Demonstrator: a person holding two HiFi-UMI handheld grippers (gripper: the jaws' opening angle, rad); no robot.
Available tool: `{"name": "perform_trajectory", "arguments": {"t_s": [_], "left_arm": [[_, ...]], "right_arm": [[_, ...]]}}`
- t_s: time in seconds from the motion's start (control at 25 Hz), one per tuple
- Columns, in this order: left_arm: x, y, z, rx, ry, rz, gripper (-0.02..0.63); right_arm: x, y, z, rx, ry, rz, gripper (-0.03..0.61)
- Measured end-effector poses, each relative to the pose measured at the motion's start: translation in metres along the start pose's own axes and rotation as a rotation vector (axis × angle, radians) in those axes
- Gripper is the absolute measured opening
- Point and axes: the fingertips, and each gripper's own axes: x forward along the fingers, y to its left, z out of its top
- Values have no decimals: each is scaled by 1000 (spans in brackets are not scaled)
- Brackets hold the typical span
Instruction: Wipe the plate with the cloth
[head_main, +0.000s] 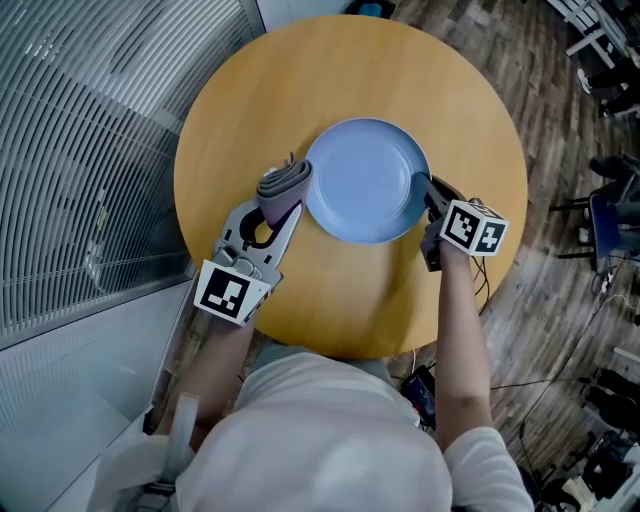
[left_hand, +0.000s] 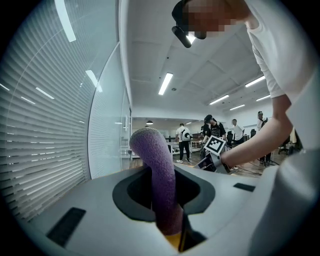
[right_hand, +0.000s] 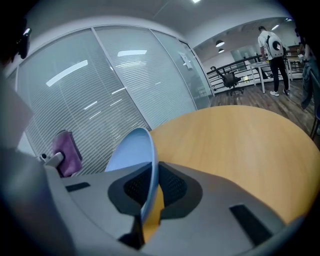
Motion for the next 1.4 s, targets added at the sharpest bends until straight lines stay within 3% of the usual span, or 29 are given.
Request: {"name": "perform_trajectory", "arguments": {"t_s": [0.56,0.8,1.4], "left_arm": [[-10,-4,35,53,-32,-19,77],[-18,-12,45,69,-38,-38,77],[-21,-26,83,232,-23,-68,77]], "right_arm": [[-52,55,33,-53,-84,30,32],[-73,72,29,-42,-112,39,32],[-113,111,44,-64,-157,68,34]]}}
